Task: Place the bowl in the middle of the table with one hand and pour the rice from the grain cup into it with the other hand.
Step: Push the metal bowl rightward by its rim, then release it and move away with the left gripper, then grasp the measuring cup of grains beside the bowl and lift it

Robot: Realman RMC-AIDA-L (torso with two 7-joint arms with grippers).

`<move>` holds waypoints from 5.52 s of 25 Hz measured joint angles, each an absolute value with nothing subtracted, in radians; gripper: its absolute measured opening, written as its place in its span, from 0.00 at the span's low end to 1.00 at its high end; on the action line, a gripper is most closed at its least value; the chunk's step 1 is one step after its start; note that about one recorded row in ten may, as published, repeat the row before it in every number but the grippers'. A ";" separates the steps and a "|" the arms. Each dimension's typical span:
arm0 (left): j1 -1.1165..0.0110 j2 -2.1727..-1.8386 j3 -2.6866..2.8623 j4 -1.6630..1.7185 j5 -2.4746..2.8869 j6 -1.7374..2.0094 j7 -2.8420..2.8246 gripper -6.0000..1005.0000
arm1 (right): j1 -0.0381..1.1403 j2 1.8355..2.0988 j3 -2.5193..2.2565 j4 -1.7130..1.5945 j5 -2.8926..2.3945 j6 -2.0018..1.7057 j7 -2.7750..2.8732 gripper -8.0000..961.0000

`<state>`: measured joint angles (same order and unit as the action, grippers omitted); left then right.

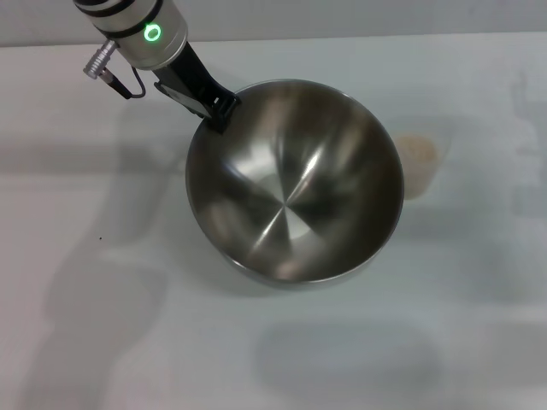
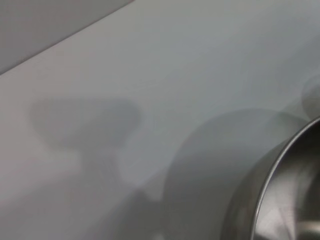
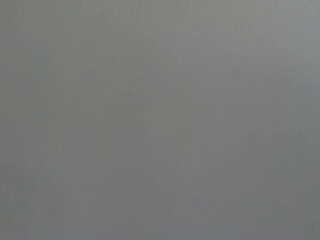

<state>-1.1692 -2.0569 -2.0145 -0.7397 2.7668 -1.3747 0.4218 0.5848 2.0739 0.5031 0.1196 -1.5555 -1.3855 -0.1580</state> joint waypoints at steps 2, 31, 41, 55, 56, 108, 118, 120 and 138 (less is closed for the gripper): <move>-1.166 -2.058 -2.014 -0.734 2.767 -1.365 0.422 0.05 | 0.584 2.074 0.503 0.120 -1.557 -1.386 -0.158 0.61; -1.153 -2.057 -2.019 -0.710 2.775 -1.292 0.412 0.18 | 0.584 2.076 0.503 0.123 -1.562 -1.388 -0.158 0.61; -1.052 -2.067 -2.014 -0.940 2.761 -1.256 0.409 0.33 | 0.590 2.075 0.503 0.121 -1.559 -1.388 -0.158 0.61; -0.514 -2.065 -1.773 -1.311 2.233 -0.452 0.666 0.33 | 0.625 2.064 0.580 0.109 -1.557 -1.371 -0.158 0.61; -0.497 -2.065 -1.757 -1.313 2.210 -0.404 0.688 0.33 | 0.629 2.063 0.581 0.109 -1.558 -1.368 -0.158 0.61; -0.407 -2.047 -1.537 -0.676 2.888 0.874 -0.299 0.33 | 0.328 2.084 0.380 0.487 -1.565 -1.491 -0.367 0.61; -0.408 -2.046 -1.539 -0.666 2.889 0.874 -0.259 0.33 | 0.224 2.081 0.324 0.578 -1.564 -1.499 -0.436 0.61; -0.408 -2.046 -1.539 -0.664 2.889 0.874 -0.259 0.33 | 0.218 2.081 0.296 0.580 -1.564 -1.489 -0.434 0.61; -0.397 -2.037 -1.539 -0.663 2.888 0.876 -0.259 0.33 | 0.210 2.073 0.215 0.450 -1.589 -1.453 -0.226 0.61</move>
